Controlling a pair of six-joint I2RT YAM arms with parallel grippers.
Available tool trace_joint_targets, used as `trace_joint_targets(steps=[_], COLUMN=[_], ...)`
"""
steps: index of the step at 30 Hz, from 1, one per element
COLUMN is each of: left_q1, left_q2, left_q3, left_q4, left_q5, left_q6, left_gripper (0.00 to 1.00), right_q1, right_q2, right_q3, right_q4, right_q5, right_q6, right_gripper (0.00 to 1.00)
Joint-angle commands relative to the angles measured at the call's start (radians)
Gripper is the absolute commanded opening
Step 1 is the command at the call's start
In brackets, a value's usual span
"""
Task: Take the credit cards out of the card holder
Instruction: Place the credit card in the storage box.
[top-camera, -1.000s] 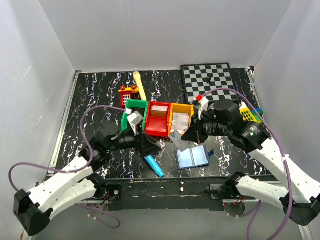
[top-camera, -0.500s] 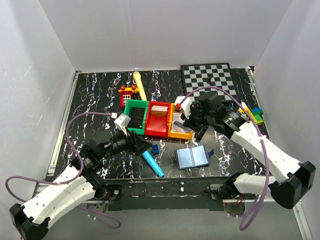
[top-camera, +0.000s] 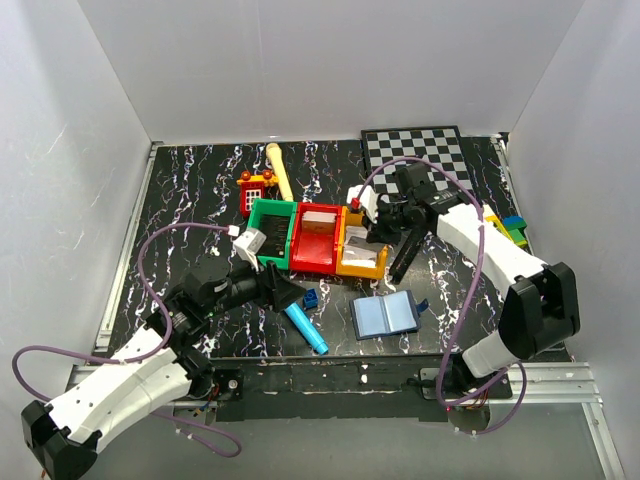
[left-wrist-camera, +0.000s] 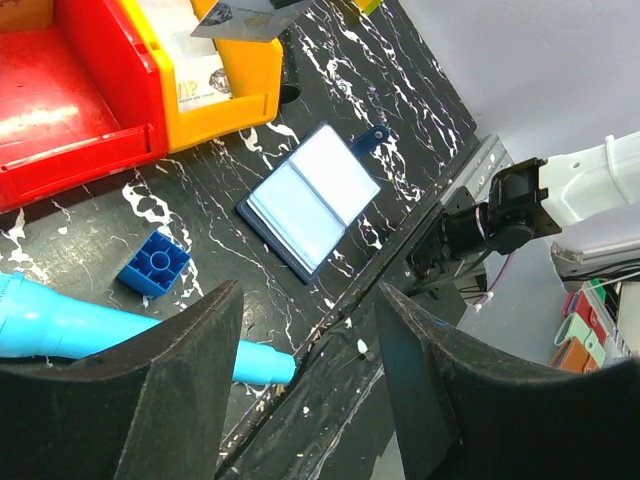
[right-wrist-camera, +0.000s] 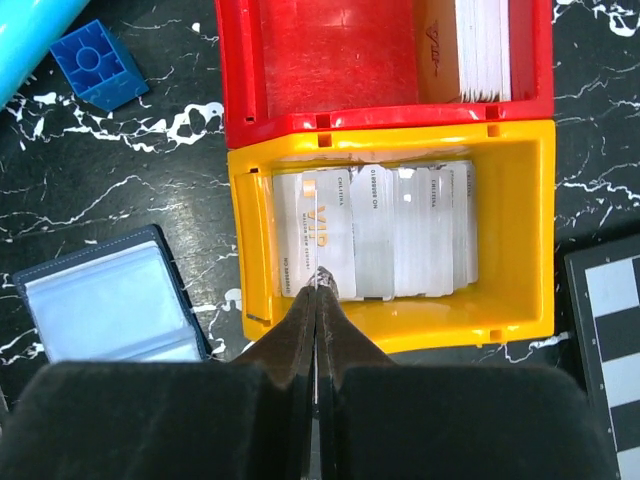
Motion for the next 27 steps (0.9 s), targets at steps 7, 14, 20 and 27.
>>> trace_joint_targets(steps=[7,14,20,27], left_q1=[0.005,0.004,0.007,0.007], left_q2=[0.004,0.014,0.013,0.033], left_q3=[-0.031,-0.038,-0.044,-0.048], left_q4=[0.012,0.009,0.005,0.015], left_q5=[0.022,0.03,0.03,0.039], left_q6=[-0.01,-0.014,-0.019,-0.023], left_gripper=[0.54,0.53,0.53,0.52], right_q1=[0.014,0.055,0.071,0.086], right_q2=[0.061,0.15,0.165,0.179], right_q3=[-0.015,0.014,-0.012,-0.012], right_q4=[0.091,0.036,0.05,0.004], right_q5=[0.003,0.04,0.055,0.062], right_q6=[-0.072,-0.079,-0.064,-0.073], right_gripper=[0.01,0.01,0.01,0.01])
